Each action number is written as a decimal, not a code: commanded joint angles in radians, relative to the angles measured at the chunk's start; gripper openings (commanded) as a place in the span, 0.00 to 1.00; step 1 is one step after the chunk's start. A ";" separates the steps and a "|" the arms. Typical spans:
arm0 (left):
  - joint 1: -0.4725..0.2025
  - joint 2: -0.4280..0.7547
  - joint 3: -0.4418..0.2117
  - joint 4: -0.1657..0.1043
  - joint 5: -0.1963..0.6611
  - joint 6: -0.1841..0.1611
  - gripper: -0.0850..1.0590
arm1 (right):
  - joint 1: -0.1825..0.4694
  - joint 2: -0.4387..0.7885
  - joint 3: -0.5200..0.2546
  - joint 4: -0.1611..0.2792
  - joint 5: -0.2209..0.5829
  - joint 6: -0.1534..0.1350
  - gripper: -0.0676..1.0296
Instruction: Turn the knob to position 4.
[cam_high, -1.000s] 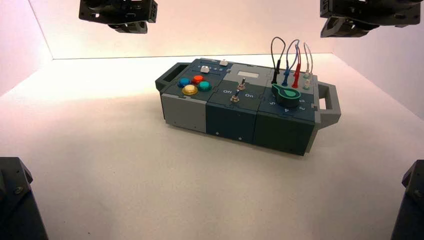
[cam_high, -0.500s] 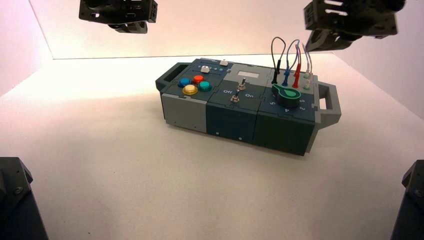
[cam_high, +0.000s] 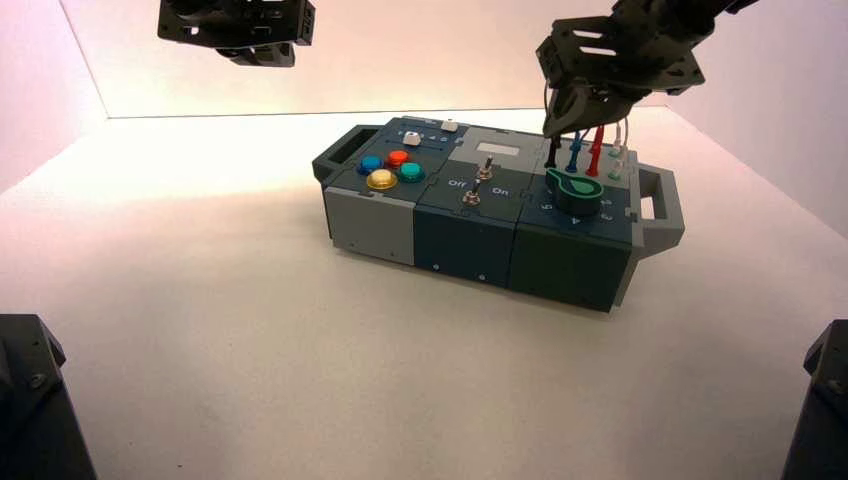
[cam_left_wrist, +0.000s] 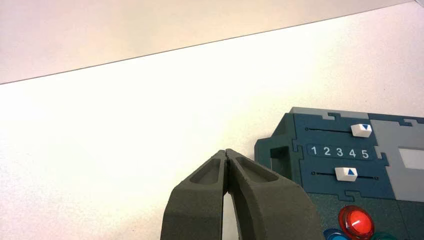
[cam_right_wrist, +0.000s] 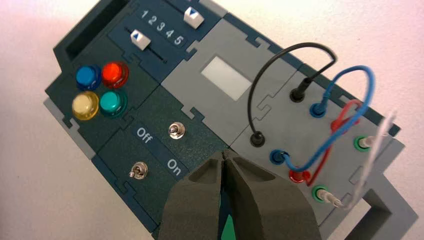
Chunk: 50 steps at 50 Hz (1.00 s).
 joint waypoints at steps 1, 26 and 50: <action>-0.003 -0.029 -0.018 0.000 -0.011 0.003 0.05 | 0.002 0.006 -0.031 -0.008 0.000 -0.003 0.04; -0.002 -0.028 -0.017 0.000 -0.009 0.003 0.05 | -0.044 0.018 -0.043 -0.025 0.048 -0.002 0.04; -0.002 -0.028 -0.017 0.000 -0.009 0.003 0.05 | -0.061 0.021 -0.060 -0.051 0.124 0.002 0.04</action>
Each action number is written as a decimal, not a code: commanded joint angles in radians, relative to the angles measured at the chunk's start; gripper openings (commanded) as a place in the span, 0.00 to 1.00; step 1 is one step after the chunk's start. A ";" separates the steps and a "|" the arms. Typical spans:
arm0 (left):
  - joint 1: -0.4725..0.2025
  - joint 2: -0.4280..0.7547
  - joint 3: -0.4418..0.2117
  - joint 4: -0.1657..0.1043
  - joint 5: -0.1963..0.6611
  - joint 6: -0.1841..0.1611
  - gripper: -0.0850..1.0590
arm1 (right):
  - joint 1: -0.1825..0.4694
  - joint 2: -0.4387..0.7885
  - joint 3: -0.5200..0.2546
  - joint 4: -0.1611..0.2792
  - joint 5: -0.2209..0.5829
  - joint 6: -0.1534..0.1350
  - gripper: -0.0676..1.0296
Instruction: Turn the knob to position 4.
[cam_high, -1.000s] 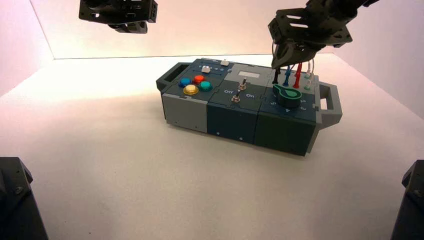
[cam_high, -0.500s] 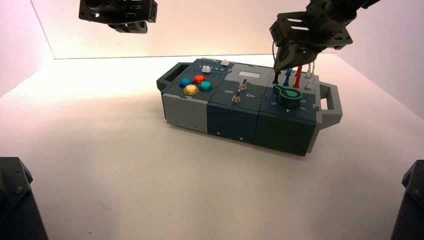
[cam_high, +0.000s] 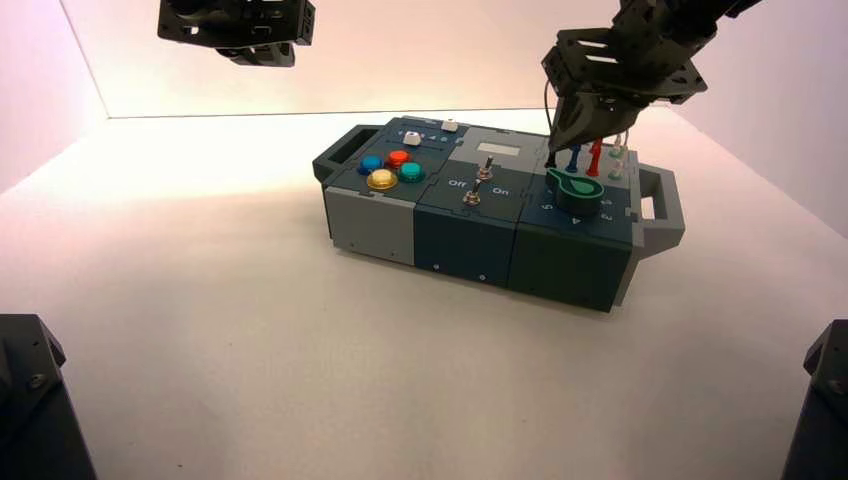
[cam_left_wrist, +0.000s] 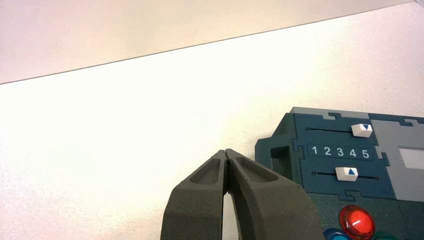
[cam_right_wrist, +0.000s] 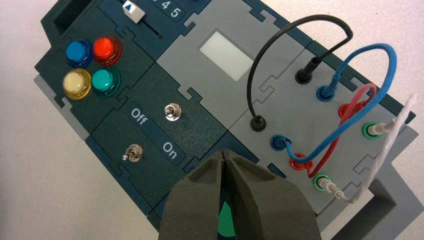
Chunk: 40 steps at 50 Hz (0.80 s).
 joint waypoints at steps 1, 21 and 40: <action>-0.003 -0.028 -0.015 0.002 -0.009 0.000 0.05 | -0.031 -0.008 -0.028 -0.009 0.008 0.003 0.04; -0.002 -0.026 -0.017 0.003 -0.009 0.002 0.05 | -0.061 0.035 -0.037 -0.009 0.040 0.008 0.04; -0.002 -0.026 -0.017 0.002 -0.009 0.002 0.05 | -0.046 0.115 -0.077 -0.009 0.074 0.008 0.04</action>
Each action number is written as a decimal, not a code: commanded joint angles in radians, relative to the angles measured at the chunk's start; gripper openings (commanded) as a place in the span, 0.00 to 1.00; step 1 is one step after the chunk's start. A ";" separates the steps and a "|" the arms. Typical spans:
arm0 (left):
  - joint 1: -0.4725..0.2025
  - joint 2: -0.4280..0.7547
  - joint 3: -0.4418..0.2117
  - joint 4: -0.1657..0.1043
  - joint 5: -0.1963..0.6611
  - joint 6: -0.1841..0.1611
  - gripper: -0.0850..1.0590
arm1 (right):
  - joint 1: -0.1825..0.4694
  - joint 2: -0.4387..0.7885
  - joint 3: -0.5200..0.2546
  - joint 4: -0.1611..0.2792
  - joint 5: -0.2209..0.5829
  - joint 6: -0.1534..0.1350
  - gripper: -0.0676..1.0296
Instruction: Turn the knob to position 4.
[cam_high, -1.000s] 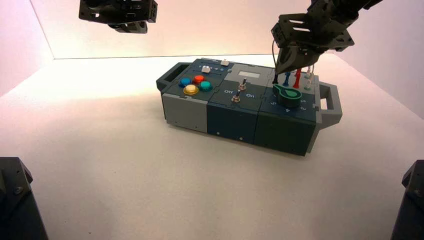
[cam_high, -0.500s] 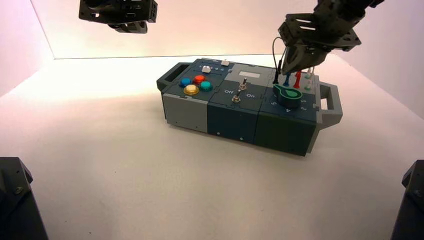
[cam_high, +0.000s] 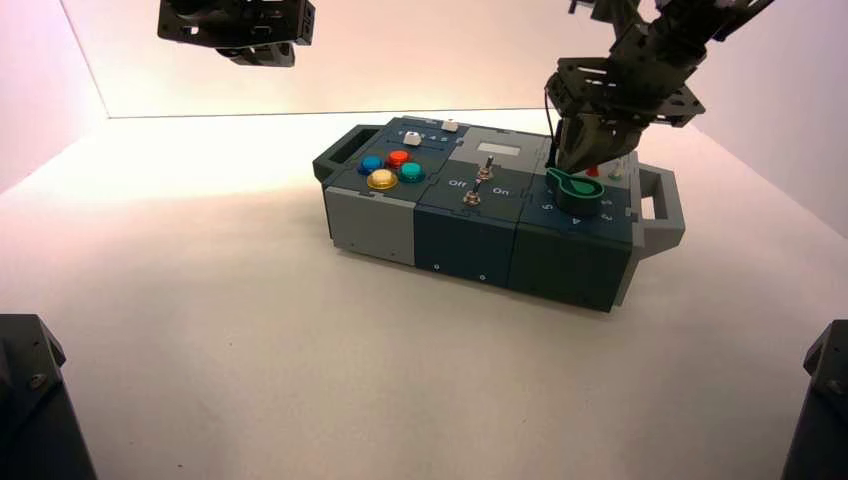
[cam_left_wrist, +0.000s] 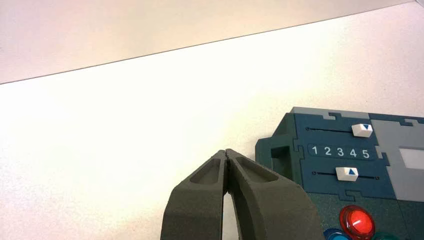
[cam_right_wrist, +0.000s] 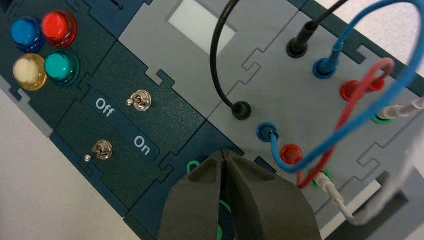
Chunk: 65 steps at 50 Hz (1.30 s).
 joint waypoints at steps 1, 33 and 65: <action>-0.002 -0.026 -0.017 0.003 -0.009 0.000 0.05 | 0.014 -0.009 -0.026 0.002 0.003 0.000 0.04; -0.002 -0.026 -0.017 0.002 -0.009 0.002 0.05 | 0.083 -0.017 -0.035 0.002 0.018 0.002 0.04; 0.000 -0.026 -0.020 0.002 -0.009 0.002 0.05 | 0.123 -0.048 -0.020 0.003 0.043 0.002 0.04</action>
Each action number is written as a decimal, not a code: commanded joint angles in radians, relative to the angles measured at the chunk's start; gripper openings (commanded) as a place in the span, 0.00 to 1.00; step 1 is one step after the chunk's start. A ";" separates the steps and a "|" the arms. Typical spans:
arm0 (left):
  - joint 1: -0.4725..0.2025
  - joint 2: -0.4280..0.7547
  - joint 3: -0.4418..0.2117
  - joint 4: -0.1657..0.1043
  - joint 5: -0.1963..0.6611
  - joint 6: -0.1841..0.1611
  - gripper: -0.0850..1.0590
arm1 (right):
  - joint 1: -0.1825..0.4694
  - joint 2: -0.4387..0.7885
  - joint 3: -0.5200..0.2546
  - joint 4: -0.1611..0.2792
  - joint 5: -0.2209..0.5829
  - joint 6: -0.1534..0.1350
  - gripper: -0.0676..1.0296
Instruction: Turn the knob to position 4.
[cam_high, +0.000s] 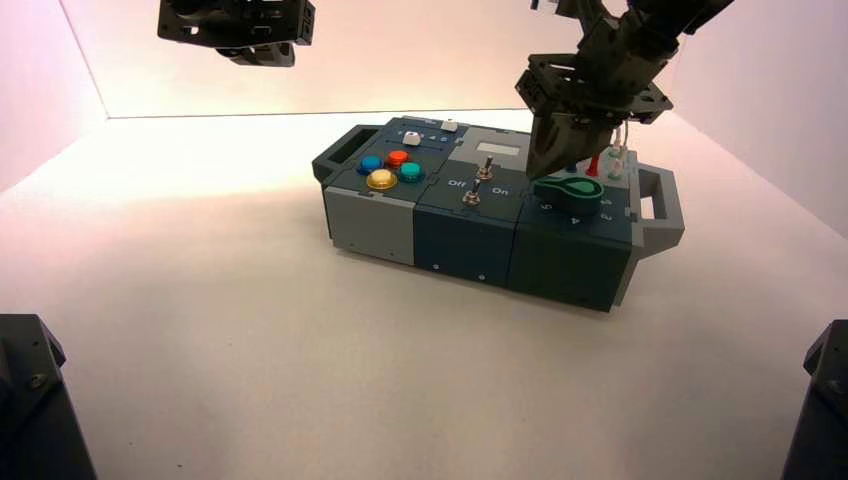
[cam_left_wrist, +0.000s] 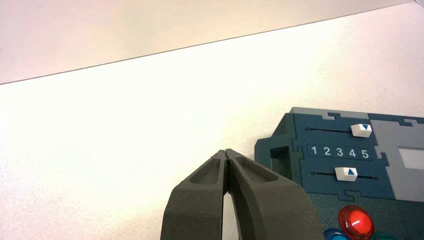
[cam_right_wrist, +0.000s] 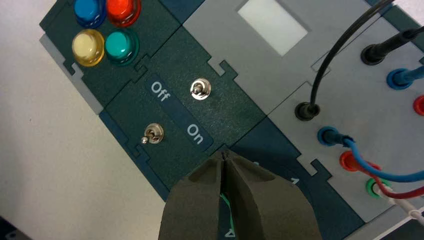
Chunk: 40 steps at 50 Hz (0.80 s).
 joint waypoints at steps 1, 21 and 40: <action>0.000 -0.025 -0.020 0.002 -0.009 0.003 0.05 | 0.014 -0.026 -0.005 0.003 0.000 0.002 0.04; 0.000 -0.023 -0.021 0.002 -0.009 0.003 0.05 | 0.015 -0.026 0.021 0.003 0.000 0.002 0.04; 0.000 -0.020 -0.021 0.003 -0.009 0.003 0.05 | 0.015 -0.043 0.048 0.003 -0.006 0.000 0.04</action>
